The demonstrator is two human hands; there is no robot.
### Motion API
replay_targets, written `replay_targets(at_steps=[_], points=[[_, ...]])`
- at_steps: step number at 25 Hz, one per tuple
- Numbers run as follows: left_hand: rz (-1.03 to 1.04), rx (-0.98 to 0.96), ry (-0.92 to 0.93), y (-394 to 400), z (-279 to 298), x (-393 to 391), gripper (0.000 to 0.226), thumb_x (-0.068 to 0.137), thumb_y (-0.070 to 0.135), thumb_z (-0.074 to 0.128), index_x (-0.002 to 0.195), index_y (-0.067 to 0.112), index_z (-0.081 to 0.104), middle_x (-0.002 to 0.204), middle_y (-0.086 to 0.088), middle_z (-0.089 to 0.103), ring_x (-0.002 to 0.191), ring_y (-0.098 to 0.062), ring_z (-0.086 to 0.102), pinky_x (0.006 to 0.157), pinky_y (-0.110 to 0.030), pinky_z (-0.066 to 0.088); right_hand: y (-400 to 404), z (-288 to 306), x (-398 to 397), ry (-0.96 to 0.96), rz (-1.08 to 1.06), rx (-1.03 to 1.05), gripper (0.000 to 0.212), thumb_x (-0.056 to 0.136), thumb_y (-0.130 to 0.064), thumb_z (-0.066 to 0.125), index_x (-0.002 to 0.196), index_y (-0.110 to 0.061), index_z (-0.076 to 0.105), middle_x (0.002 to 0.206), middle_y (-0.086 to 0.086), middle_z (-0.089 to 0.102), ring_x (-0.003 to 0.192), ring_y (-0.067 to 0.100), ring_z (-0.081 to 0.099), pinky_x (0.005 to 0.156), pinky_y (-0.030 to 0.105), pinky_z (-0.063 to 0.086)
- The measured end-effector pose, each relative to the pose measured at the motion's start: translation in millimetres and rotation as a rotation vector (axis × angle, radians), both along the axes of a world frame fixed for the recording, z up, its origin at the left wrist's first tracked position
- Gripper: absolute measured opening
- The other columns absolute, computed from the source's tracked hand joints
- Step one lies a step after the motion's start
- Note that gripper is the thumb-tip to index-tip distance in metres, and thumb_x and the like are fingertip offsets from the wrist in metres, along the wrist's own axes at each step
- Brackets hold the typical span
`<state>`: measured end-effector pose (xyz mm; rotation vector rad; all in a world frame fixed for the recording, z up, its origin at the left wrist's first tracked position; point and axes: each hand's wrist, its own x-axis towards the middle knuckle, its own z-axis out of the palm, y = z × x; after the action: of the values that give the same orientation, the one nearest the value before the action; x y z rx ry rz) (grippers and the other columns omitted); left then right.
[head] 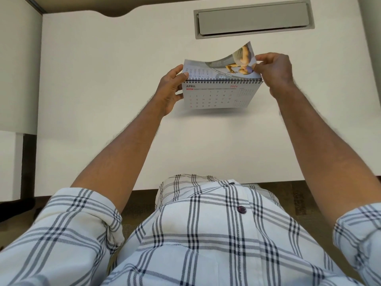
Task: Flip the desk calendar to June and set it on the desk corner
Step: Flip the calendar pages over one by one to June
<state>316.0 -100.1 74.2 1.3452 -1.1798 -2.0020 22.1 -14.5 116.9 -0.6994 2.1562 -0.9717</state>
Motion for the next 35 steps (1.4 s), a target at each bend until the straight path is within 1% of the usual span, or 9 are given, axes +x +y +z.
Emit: replay_targets(at_steps=[4,8,16,21,23,25,28,32,35], points=[[0.012,0.01,-0.005,0.8,-1.1,0.1,0.058,0.098,0.029,0.07,0.152,0.023,0.05,0.119,-0.002,0.077,0.109,-0.02,0.069,0.103,-0.047,0.055,6.0,7.1,-0.3,-0.217,-0.02,-0.119,0.027,0.079,-0.013,0.084,0.097,-0.017,0.064,0.087,0.003,0.072,0.066,0.005,0.066,0.055,0.015,0.048],[0.026,0.012,0.005,1.5,-2.9,1.0,0.061,0.096,0.033,0.07,0.153,0.026,0.048,0.132,-0.005,0.073,0.112,-0.022,0.068,0.107,-0.051,0.055,12.4,16.2,-2.1,-0.201,0.0,-0.177,0.024,0.084,-0.012,0.08,0.091,-0.021,0.058,0.082,-0.003,0.068,0.057,-0.007,0.063,0.05,0.008,0.044],[0.026,-0.017,0.009,6.5,1.1,-2.3,0.045,0.1,0.036,0.066,0.144,0.025,0.06,0.12,0.001,0.077,0.109,-0.019,0.069,0.104,-0.048,0.057,26.8,14.3,6.1,-0.101,0.047,-0.342,0.014,0.093,-0.01,0.069,0.095,-0.017,0.057,0.094,0.002,0.077,0.088,0.011,0.076,0.076,0.026,0.06],[0.09,0.067,0.024,9.9,8.6,-5.5,0.041,0.107,0.048,0.047,0.106,0.021,0.077,0.112,-0.005,0.072,0.107,-0.021,0.067,0.107,-0.049,0.056,44.1,19.3,3.6,-0.219,0.084,-0.406,0.014,0.09,-0.008,0.071,0.094,-0.01,0.058,0.091,0.001,0.073,0.086,0.007,0.07,0.081,0.025,0.054],[0.099,0.066,0.013,9.0,8.6,-6.4,0.036,0.107,0.042,0.049,0.101,0.023,0.078,0.107,-0.004,0.072,0.105,-0.02,0.066,0.106,-0.048,0.056,54.6,23.7,5.4,-0.245,0.091,-0.38,0.017,0.092,-0.005,0.07,0.085,-0.016,0.059,0.076,-0.015,0.071,0.074,-0.002,0.065,0.073,0.017,0.05],[0.084,0.041,-0.003,8.4,9.2,-6.9,0.027,0.103,0.035,0.055,0.103,0.022,0.079,0.1,-0.002,0.074,0.101,-0.019,0.067,0.102,-0.046,0.057,64.8,24.0,6.9,-0.275,0.099,-0.388,0.022,0.092,-0.002,0.07,0.081,-0.02,0.062,0.072,-0.018,0.072,0.073,-0.003,0.064,0.073,0.015,0.049],[0.049,0.009,0.007,8.0,8.6,-5.5,0.021,0.097,0.034,0.06,0.1,0.021,0.077,0.097,-0.001,0.074,0.098,-0.019,0.067,0.093,-0.039,0.056,80.1,18.6,6.1,-0.322,0.128,-0.429,0.023,0.091,0.0,0.069,0.085,-0.022,0.074,0.09,-0.015,0.076,0.09,0.0,0.068,0.078,0.013,0.051],[0.016,0.071,0.012,2.9,0.5,-1.9,0.06,0.09,0.053,0.067,0.127,0.006,0.068,0.13,-0.018,0.072,0.124,-0.036,0.067,0.106,-0.045,0.052,100.1,-4.4,-1.9,-0.313,0.17,-0.394,0.018,0.082,-0.013,0.076,0.098,-0.02,0.078,0.128,-0.003,0.071,0.125,0.014,0.063,0.094,0.02,0.05],[0.016,0.054,-0.017,5.3,1.2,-3.1,0.041,0.092,0.049,0.07,0.11,0.012,0.069,0.108,-0.009,0.078,0.102,-0.028,0.073,0.09,-0.035,0.059,109.3,-18.4,-2.3,-0.267,0.181,-0.331,0.022,0.084,-0.008,0.075,0.097,-0.024,0.08,0.136,-0.001,0.065,0.132,0.01,0.058,0.107,0.026,0.047]])
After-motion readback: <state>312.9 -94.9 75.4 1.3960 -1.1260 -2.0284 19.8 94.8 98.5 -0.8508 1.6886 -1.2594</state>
